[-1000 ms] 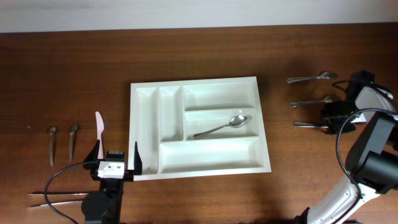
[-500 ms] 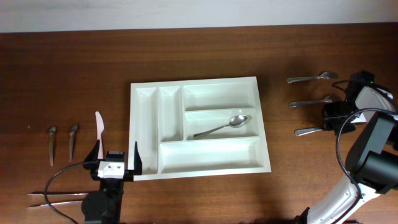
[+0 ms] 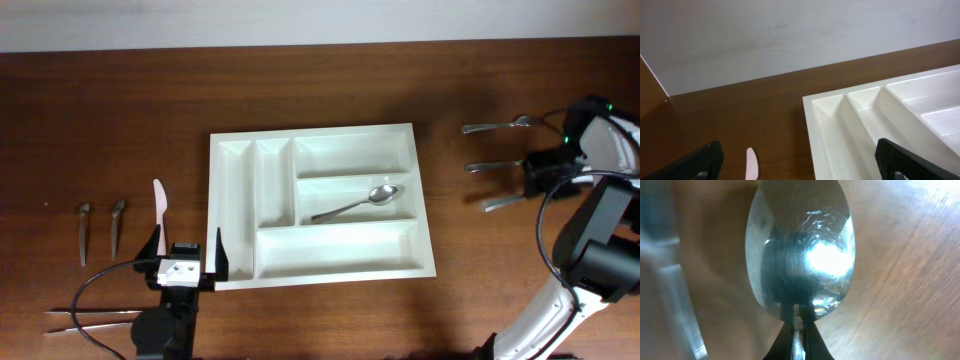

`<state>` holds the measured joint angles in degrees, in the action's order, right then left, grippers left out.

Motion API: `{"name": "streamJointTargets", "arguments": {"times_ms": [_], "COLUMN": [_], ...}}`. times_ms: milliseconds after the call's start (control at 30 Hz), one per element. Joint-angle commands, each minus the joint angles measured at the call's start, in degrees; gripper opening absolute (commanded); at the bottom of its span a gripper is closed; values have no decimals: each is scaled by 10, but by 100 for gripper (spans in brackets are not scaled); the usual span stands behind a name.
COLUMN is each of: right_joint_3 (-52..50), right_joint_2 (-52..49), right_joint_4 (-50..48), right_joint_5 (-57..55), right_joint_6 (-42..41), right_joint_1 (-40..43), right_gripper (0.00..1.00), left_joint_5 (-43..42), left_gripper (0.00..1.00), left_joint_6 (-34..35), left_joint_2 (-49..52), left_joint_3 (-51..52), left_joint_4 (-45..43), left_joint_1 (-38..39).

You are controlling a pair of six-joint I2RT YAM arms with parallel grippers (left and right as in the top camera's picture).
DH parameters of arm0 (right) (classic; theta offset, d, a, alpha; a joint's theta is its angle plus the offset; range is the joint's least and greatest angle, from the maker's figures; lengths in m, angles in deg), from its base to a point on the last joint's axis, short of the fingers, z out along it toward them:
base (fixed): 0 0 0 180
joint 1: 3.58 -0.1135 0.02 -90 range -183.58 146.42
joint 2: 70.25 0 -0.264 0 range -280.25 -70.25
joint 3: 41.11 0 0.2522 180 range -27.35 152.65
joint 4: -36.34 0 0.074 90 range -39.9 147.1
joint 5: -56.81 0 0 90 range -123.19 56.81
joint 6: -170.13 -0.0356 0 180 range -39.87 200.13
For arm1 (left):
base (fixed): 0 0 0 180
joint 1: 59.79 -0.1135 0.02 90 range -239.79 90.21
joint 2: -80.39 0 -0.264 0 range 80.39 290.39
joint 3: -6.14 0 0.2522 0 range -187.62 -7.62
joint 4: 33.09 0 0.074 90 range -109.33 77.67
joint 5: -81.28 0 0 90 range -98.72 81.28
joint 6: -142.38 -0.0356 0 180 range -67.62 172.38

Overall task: Pack container
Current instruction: 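Carry the spoon into the tray's middle compartment beside the first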

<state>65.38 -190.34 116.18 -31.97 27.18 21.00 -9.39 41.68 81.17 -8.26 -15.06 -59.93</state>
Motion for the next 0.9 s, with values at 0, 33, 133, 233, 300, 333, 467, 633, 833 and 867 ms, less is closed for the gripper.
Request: {"name": "streamJointTargets", "arguments": {"times_ms": [0, 33, 133, 233, 300, 333, 467, 633, 833, 867], "right_joint_3": [48, 57, 69, 69, 70, 70, 71, 71, 71, 71], "right_joint_2": [5, 6, 6, 6, 6, 7, 9, 9, 9, 9], "right_joint_4": [23, 23, 26, 28, 27, 27, 21, 38, 73, 73], "right_joint_5": [30, 45, 66, 92, 104, 104, 104, 104, 106, 109], "right_joint_6": [-35, -38, -66, -97, -118, -126, -132, -138, -207, -216], "right_joint_1": [-38, -51, -91, -134, -166, -179, -233, -281, -330, -338], "right_gripper": [4, 4, 4, 4, 4, 4, 4, 4, 4, 4], "left_joint_5": [-6, -6, -6, -6, -6, -6, -5, -6, -6, -6], "left_gripper": [99, 99, 99, 99, 99, 99, 99, 99, 99, 99], "left_joint_6": [3, 3, 3, 3, 3, 3, 3, 3, 3, 3], "left_joint_2": [-5, -5, -5, -5, -5, -5, -5, -5, -5, -5], "left_joint_3": [2, 2, 2, 2, 2, 2, 1, 1, 1, 1], "left_joint_4": [3, 3, 3, 3, 3, 3, 3, 3, 3, 3], "left_joint_1": [-2, -2, -2, -2, -2, -2, -2, -2, -2, -2]}}
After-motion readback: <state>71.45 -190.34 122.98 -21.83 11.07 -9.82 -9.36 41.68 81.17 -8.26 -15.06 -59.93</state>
